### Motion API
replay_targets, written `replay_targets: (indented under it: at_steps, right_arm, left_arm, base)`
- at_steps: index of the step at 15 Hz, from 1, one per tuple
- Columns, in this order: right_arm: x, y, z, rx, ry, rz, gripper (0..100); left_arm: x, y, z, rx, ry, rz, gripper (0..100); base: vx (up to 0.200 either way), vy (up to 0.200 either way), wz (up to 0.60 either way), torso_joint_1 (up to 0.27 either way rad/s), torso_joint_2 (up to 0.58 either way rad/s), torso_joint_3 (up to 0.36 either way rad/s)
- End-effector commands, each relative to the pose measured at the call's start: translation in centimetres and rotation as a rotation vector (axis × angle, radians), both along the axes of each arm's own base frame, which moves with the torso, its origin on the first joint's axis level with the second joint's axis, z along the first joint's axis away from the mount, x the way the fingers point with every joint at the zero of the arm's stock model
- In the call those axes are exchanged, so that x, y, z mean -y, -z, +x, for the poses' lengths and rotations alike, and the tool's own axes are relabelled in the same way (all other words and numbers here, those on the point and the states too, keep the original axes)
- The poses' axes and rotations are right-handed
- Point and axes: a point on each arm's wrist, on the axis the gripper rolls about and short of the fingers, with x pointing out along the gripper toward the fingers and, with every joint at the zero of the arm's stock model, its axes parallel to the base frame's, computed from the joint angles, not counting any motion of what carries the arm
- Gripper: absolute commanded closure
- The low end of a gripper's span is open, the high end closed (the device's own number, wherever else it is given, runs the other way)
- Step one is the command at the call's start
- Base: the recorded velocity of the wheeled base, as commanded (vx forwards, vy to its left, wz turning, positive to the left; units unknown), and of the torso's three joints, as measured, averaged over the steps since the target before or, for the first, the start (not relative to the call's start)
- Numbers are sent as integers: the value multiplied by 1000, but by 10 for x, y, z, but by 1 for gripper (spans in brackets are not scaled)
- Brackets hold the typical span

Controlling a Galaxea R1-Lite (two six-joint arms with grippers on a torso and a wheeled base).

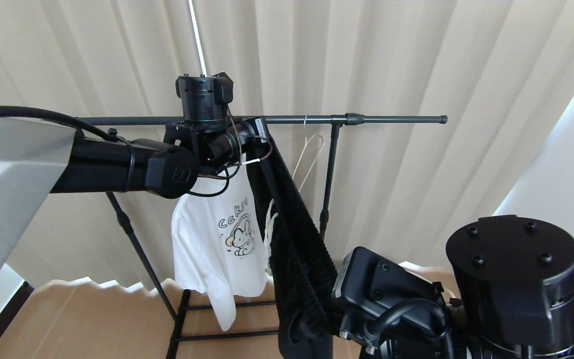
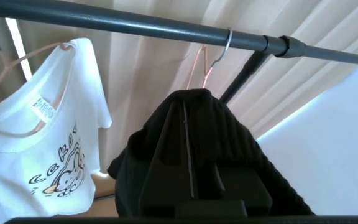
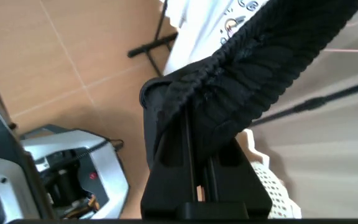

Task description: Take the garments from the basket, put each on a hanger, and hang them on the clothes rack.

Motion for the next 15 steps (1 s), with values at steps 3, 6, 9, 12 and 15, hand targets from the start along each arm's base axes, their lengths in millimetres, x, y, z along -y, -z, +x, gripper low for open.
replay_targets:
  at_steps: [3, 6, 9, 12, 15]
  right_arm:
    - [-27, 4, -11, -81, -6, 145, 100]
    - [-28, 2, -10, -93, -9, 181, 100]
    - [-27, 6, -11, -100, -12, 153, 100]
    - [-15, 24, 2, -52, 3, -35, 100]
    - [18, 34, 53, 43, 249, -263, 100]
  left_arm:
    - [2, 5, 2, -10, -1, 3, 100]
    - [2, 5, 1, -11, 1, 6, 100]
    - [2, 5, 0, -14, 1, 7, 100]
    - [0, 2, -2, -11, 1, 6, 100]
    - [-8, -8, -17, -37, -7, 19, 100]
  base:
    - [0, 0, 0, 0, 0, 0]
    - [0, 0, 0, 0, 0, 0]
    - [0, 0, 0, 0, 0, 0]
    - [0, 0, 0, 0, 0, 0]
    - [0, 0, 0, 0, 0, 0]
